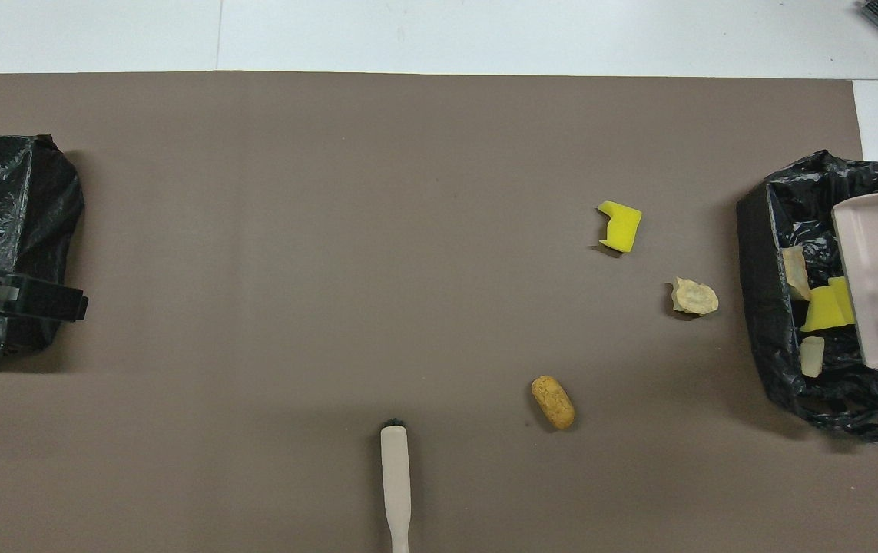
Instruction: Sweep and dump trash in bin
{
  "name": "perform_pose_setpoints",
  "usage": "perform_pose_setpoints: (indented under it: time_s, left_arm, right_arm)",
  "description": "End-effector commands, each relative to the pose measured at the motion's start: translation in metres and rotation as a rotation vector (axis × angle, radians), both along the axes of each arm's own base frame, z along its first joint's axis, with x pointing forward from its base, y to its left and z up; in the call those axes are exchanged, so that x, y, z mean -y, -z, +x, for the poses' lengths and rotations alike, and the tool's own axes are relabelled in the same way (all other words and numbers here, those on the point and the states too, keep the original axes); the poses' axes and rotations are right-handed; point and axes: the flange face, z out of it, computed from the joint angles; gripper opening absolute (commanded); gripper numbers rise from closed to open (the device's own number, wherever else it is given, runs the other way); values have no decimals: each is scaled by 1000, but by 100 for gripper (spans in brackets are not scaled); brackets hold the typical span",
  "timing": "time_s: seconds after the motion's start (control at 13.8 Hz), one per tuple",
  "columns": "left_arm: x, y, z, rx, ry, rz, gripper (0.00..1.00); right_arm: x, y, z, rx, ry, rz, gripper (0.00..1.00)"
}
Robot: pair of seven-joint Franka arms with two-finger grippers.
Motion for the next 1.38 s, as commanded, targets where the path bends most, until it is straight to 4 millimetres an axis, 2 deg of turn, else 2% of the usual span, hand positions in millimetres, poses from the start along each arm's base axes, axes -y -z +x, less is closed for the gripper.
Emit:
perform_pose_setpoints:
  time_s: [0.0,0.22,0.51,0.8,0.87,1.02,1.24,1.31]
  left_arm:
    - [-4,-8,15,-22,10,6,100]
    - [-4,-17,15,-4,11,11,100]
    - [-3,-17,13,-6,10,8,100]
    - [-4,-20,9,-9,9,11,100]
    - [-3,-19,10,-8,10,9,100]
    - [-4,-19,10,-6,9,11,100]
    - [-4,-20,10,-1,9,10,100]
    - [-4,-20,11,0,9,10,100]
  right_arm:
    - [-27,-2,6,17,-12,87,0]
    - [-59,8,10,95,83,219,0]
    - [-129,15,13,176,256,280,0]
    - [-197,29,8,266,530,368,0]
    - [-212,34,7,282,589,388,0]
    - [-243,55,2,299,735,416,0]
    - [-314,81,-1,346,973,449,0]
    - [-343,91,-4,362,1044,452,0]
